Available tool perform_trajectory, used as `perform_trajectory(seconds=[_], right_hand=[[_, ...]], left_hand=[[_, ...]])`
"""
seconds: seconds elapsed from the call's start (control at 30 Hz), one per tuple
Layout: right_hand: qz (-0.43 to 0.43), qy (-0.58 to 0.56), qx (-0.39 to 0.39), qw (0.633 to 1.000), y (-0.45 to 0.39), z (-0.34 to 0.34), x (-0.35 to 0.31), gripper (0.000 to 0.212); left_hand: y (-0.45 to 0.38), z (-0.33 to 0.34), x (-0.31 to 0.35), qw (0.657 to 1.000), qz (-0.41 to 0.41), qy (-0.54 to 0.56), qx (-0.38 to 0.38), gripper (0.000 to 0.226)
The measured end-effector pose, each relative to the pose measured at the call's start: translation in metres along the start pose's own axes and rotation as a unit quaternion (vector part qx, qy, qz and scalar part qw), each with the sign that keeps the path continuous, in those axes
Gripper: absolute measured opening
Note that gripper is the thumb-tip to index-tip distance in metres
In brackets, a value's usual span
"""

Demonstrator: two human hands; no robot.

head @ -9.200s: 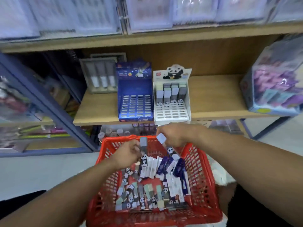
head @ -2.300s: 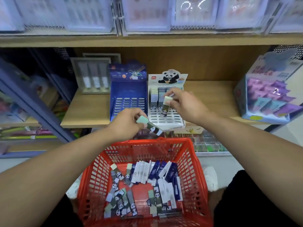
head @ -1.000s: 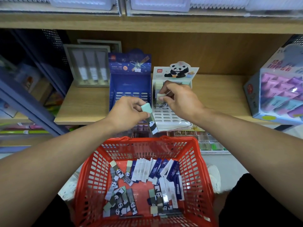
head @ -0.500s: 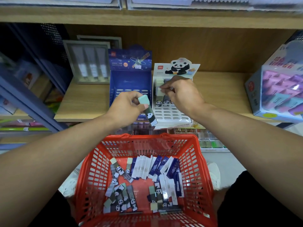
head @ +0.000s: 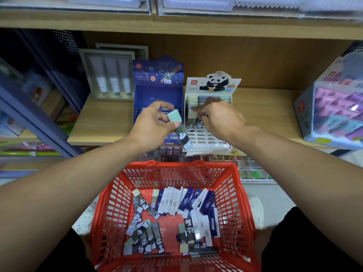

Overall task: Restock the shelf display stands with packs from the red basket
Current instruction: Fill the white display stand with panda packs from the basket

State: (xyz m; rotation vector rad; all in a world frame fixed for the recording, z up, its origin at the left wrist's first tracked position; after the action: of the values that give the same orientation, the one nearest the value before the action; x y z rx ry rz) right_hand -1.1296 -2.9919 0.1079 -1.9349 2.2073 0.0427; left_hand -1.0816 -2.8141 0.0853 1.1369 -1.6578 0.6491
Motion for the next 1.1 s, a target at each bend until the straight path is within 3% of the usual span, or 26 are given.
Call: perform_trajectory(seconds=[0.2, 0.3, 0.37, 0.53, 0.67, 0.8, 0.93, 1.1], right_hand=[[-0.029, 0.025, 0.024, 0.999, 0.004, -0.001, -0.004, 0.04], [-0.037, -0.128, 0.083, 0.988, 0.007, -0.005, -0.008, 0.033], [-0.041, -0.25, 0.066, 0.965, 0.01, -0.005, -0.016, 0.038], [-0.038, -0.342, 0.023, 0.939, 0.017, -0.001, -0.02, 0.035], [-0.006, -0.324, 0.069, 0.943, 0.015, -0.011, -0.002, 0.016], [0.042, -0.258, 0.102, 0.96, 0.016, -0.019, 0.026, 0.011], [0.065, -0.221, 0.071, 0.97, 0.017, -0.01, 0.036, 0.009], [0.064, -0.235, 0.077, 0.967, 0.013, -0.009, 0.034, 0.013]], left_hand=[[0.001, 0.002, -0.001, 1.0, -0.002, 0.013, 0.008, 0.044], [0.003, 0.005, 0.002, 1.0, 0.014, 0.013, 0.008, 0.045], [0.006, 0.008, 0.007, 0.999, 0.034, 0.008, 0.001, 0.045], [0.009, 0.014, 0.014, 0.998, 0.067, 0.01, -0.001, 0.052], [0.007, 0.018, 0.014, 0.996, 0.084, -0.027, -0.021, 0.068], [0.012, 0.031, 0.014, 0.931, 0.2, -0.289, -0.099, 0.084], [0.009, 0.041, 0.003, 0.921, 0.174, -0.316, -0.145, 0.095], [-0.002, 0.044, 0.002, 0.915, 0.179, -0.332, -0.144, 0.094]])
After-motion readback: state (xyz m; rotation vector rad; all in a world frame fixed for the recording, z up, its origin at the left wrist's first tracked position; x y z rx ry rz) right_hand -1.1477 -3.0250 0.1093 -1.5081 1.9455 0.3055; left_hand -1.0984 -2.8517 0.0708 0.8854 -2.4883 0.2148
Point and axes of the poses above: each hand's wrist, its own y-axis away from the middle knuckle, its own z-axis out of the palm, x = y × z, the point moved 6 cm from there along -y, towards the middle knuckle, and after that the axes turned 4 degrees about x, right-handed, at the moved point
